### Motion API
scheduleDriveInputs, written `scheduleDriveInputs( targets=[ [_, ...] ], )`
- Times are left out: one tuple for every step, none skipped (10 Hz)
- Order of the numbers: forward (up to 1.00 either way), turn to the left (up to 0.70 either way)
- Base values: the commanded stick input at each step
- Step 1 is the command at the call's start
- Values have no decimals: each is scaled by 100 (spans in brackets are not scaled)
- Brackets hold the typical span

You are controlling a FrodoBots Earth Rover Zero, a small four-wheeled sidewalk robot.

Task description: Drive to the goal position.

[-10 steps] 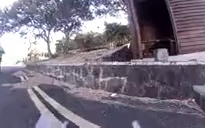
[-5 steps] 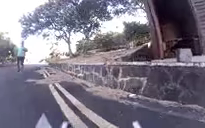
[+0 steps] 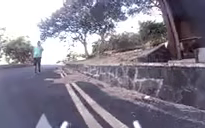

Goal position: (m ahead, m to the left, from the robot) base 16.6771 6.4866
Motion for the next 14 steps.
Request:
scheduleDriveInputs(
  targets=[
    [0,25],
    [0,6],
    [0,0],
    [0,0],
    [0,0],
    [0,0],
    [0,0],
    [50,0],
    [50,0],
    [50,0],
    [50,0],
    [50,0],
    [50,0],
    [50,0]
  ],
)
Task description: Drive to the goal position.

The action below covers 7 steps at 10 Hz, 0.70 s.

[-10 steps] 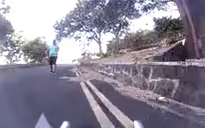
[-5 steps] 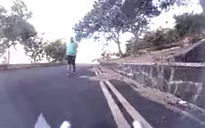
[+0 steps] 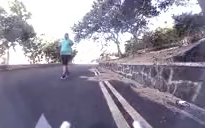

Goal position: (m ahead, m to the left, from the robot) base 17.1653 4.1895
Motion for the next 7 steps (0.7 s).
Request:
scheduleDriveInputs(
  targets=[
    [50,0],
    [50,0],
    [50,0],
    [50,0],
    [50,0],
    [50,0],
    [50,0]
  ],
)
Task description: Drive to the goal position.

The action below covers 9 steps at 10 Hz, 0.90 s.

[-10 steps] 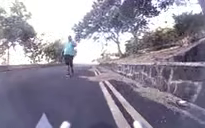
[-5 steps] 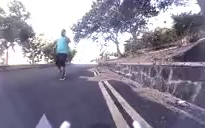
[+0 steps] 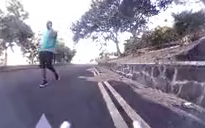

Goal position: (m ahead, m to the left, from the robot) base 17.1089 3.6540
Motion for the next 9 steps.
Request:
scheduleDriveInputs(
  targets=[
    [50,0],
    [50,0],
    [50,0],
    [50,0],
    [50,0],
    [50,0],
    [50,0],
    [50,0],
    [50,0]
  ],
)
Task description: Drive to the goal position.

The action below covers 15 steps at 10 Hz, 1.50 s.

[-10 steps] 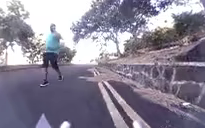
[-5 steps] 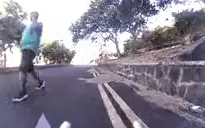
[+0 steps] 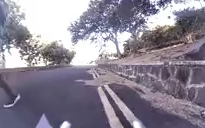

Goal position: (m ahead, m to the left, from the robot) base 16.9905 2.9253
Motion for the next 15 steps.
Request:
scheduleDriveInputs(
  targets=[
    [50,0],
    [50,0],
    [50,0],
    [50,0],
    [50,0],
    [50,0],
    [50,0],
    [50,0],
    [50,0],
    [50,0],
    [50,0],
    [50,0],
    [50,0],
    [50,0],
    [50,0]
  ],
)
